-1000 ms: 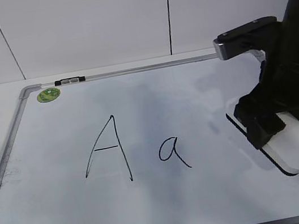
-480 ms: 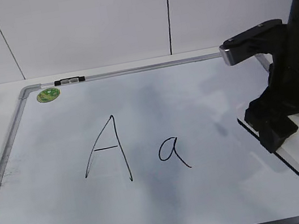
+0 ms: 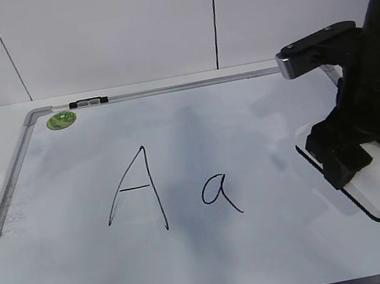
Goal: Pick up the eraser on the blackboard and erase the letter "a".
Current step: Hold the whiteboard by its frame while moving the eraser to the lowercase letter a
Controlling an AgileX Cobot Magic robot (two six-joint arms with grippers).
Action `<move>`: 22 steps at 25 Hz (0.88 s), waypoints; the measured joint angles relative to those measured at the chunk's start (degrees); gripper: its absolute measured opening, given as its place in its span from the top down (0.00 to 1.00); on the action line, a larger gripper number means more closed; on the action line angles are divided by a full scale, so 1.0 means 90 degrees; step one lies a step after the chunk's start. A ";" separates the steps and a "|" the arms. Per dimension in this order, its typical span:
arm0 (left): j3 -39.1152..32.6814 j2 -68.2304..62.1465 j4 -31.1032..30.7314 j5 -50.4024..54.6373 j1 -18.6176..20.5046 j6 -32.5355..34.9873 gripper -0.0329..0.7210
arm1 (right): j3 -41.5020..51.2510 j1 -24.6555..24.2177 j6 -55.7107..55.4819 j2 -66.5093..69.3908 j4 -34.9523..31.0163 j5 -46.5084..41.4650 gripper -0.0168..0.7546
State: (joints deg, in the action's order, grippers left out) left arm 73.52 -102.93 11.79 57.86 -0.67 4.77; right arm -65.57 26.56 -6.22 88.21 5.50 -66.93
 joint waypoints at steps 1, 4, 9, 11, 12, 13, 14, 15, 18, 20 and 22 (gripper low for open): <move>0.0104 -0.0169 0.0000 0.0059 0.0000 0.0000 0.60 | 0.0000 0.0000 0.0000 0.0000 -0.0012 0.0000 0.28; 0.0441 -0.0567 0.0000 0.0158 0.0000 0.0000 0.60 | 0.0000 0.0000 0.0000 0.0000 -0.0022 0.0021 0.28; 0.0730 -0.1069 0.0000 0.0240 0.0000 0.0010 0.62 | 0.0000 0.0000 0.0000 0.0000 -0.0022 0.0056 0.28; 0.0744 -0.1223 0.0000 0.0254 0.0000 0.0010 0.63 | 0.0000 0.0000 0.0000 0.0000 -0.0022 0.0066 0.28; 0.0756 -0.1302 0.0000 0.0254 0.0000 0.0010 0.63 | 0.0000 0.0000 0.0000 0.0000 -0.0022 0.0066 0.28; 0.0768 -0.1362 0.0000 0.0254 0.0000 0.0010 0.63 | 0.0000 0.0000 0.0000 0.0000 -0.0022 0.0066 0.28; 0.0768 -0.1432 0.0000 0.0254 0.0000 0.0010 0.63 | 0.0000 0.0000 0.0000 0.0000 -0.0022 0.0066 0.28; 0.0768 -0.1473 0.0000 0.0254 0.0000 0.0010 0.63 | 0.0000 0.0000 0.0000 0.0000 -0.0022 0.0081 0.28; 0.0783 -0.1620 0.0041 0.0259 0.0000 0.0014 0.63 | 0.0000 0.0000 0.0000 0.0000 -0.0022 0.0081 0.28; 0.0798 -0.1645 0.0042 0.0269 0.0000 0.0014 0.63 | 0.0000 0.0000 0.0000 0.0000 -0.0022 0.0081 0.28; 0.0808 -0.1654 0.0053 0.0280 0.0000 0.0014 0.64 | 0.0000 0.0000 0.0000 0.0000 -0.0022 0.0081 0.28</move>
State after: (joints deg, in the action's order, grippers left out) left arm 80.80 -117.82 12.26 60.38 -0.67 4.90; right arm -65.57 26.56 -6.22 88.21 5.30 -66.20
